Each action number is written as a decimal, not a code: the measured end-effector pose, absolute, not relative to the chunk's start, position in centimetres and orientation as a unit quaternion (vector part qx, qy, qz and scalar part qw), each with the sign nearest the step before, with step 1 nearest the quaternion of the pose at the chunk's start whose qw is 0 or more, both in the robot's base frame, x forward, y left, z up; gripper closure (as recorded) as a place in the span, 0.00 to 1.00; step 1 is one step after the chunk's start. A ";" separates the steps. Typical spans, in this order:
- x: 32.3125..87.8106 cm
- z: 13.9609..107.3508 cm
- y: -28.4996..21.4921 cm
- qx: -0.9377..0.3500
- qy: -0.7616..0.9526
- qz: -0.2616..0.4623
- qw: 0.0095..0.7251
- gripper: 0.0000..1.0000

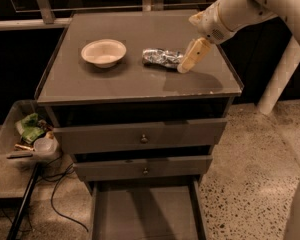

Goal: Place redbull can into bottom drawer

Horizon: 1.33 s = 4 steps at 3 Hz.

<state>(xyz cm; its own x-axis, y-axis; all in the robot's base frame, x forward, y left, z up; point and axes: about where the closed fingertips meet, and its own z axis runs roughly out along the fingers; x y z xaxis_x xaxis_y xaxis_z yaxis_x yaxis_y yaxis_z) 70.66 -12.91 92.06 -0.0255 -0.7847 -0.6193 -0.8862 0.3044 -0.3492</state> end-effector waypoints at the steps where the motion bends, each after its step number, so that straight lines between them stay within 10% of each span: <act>1: 72.1 91.4 -11.0 -0.600 0.701 0.085 0.376 0.00; 4: 75.9 87.2 -8.6 -0.611 0.709 0.101 0.337 0.00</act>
Offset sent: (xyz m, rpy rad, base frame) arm 0.0475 0.0383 -0.0248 -0.0002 0.0606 0.0879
